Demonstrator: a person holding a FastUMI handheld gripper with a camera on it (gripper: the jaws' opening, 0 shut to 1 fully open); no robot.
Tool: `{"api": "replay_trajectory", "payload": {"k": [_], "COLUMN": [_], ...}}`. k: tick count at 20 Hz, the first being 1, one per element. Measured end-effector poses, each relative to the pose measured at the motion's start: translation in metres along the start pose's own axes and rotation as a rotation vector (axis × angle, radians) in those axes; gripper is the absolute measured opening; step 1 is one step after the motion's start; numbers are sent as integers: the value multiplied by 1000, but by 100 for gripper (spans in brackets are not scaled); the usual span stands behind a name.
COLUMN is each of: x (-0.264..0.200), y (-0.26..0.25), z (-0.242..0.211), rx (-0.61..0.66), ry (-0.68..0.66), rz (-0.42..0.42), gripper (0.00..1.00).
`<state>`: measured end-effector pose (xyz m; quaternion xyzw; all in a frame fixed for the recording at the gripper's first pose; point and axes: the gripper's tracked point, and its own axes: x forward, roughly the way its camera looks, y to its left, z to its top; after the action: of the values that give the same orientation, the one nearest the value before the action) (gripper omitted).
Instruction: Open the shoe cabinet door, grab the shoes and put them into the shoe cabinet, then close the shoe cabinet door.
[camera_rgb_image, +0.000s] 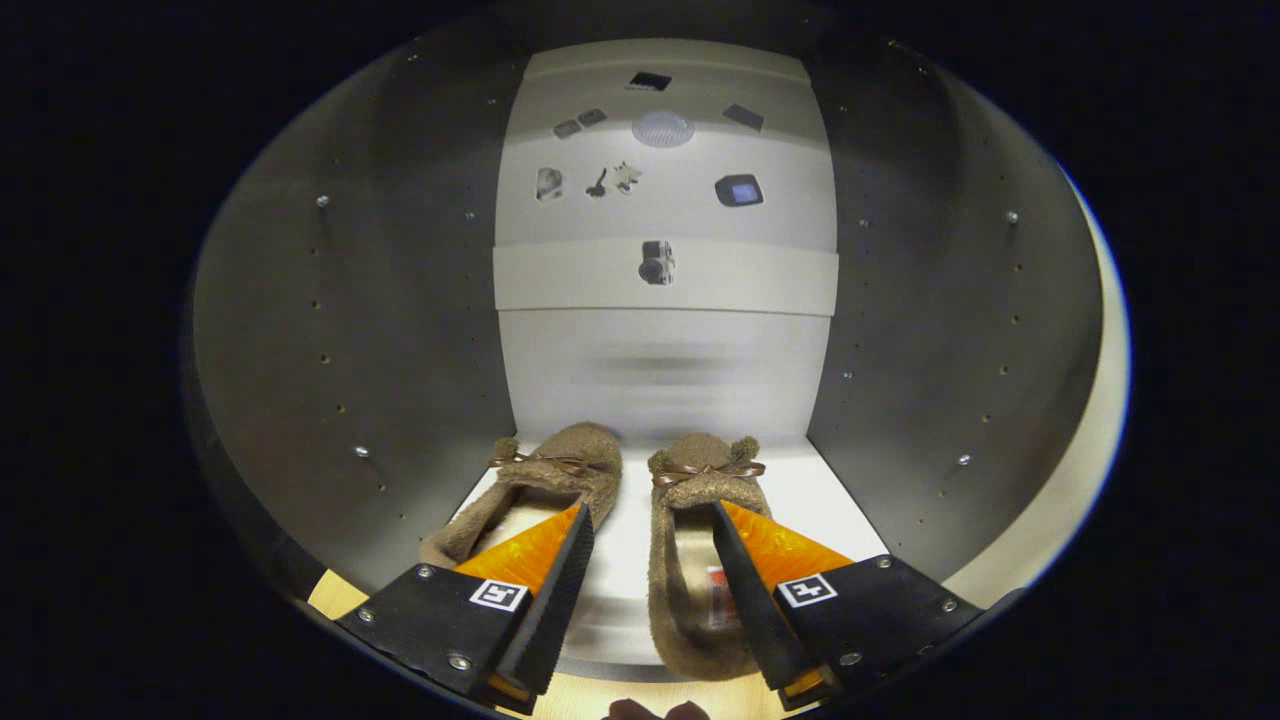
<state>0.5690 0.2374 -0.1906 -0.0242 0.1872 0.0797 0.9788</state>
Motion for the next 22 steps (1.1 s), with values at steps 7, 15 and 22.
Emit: {"api": "replay_trajectory", "payload": {"k": [7,15,22], "x": [-85,-198,-283], "y": [19,23,1], "z": [1,-28,-43], "rx": [52,35,34], "ry": [-55,-74,-125], "rz": [-38,-52,6], "gripper": [89,92,92]}}
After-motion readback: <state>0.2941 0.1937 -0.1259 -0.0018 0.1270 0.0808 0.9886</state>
